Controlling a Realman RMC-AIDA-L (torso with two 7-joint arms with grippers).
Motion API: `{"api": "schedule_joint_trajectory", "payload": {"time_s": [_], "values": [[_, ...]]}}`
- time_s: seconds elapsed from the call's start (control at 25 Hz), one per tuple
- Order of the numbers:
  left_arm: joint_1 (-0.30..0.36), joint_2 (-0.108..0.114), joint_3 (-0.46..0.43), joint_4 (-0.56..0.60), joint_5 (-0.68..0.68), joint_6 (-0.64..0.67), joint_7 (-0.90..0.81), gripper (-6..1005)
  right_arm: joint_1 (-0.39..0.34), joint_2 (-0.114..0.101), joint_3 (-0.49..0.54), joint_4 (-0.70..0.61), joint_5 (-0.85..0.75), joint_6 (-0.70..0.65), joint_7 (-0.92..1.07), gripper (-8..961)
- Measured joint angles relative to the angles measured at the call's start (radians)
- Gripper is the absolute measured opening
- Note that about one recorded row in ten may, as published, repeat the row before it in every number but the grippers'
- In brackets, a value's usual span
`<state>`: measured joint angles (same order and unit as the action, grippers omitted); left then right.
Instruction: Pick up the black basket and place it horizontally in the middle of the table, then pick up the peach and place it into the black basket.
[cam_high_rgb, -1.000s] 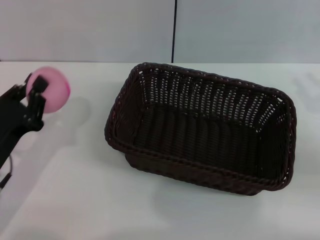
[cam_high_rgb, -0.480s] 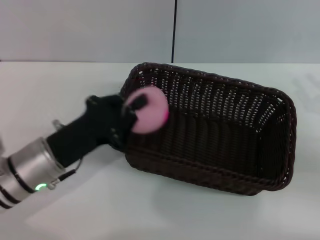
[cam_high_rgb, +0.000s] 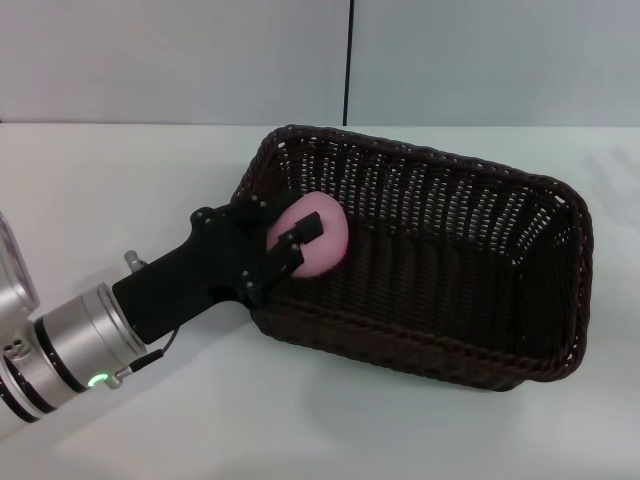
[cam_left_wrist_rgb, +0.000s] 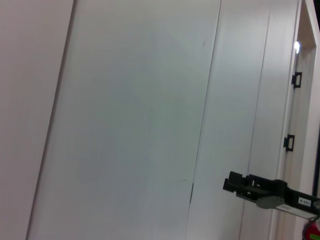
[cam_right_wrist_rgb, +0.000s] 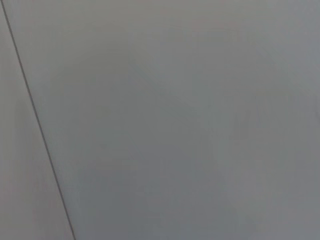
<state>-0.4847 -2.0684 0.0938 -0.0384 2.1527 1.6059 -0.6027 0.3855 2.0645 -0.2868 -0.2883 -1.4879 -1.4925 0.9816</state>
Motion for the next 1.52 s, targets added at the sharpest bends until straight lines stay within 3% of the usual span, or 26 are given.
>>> {"api": "schedule_joint_trajectory", "payload": {"time_s": [0.24, 0.44, 0.68, 0.92, 1.12, 1.52], "values": [[0.009, 0.003, -0.044, 0.0, -0.002, 0.053, -0.003, 396, 0.007, 0.0, 0.0, 0.0, 0.005, 0.005, 0.0, 477], [0.051, 0.005, -0.173, 0.003, -0.003, 0.121, 0.0, 588, 0.0, 0.0, 0.009, 0.001, 0.042, 0.011, 0.0, 477], [0.166, 0.001, -0.494, -0.007, -0.004, 0.171, 0.009, 715, -0.024, 0.003, 0.041, 0.003, 0.108, 0.012, 0.0, 477], [0.294, -0.003, -0.857, -0.103, -0.005, 0.167, 0.128, 712, -0.041, 0.008, 0.161, 0.035, 0.157, 0.014, -0.046, 477], [0.31, -0.003, -0.906, -0.118, -0.004, 0.166, 0.198, 712, -0.043, 0.008, 0.252, 0.058, 0.159, 0.014, -0.086, 477], [0.278, -0.002, -0.952, -0.12, -0.007, 0.153, 0.211, 712, -0.026, 0.008, 0.268, 0.07, 0.223, 0.028, -0.178, 477]]}}
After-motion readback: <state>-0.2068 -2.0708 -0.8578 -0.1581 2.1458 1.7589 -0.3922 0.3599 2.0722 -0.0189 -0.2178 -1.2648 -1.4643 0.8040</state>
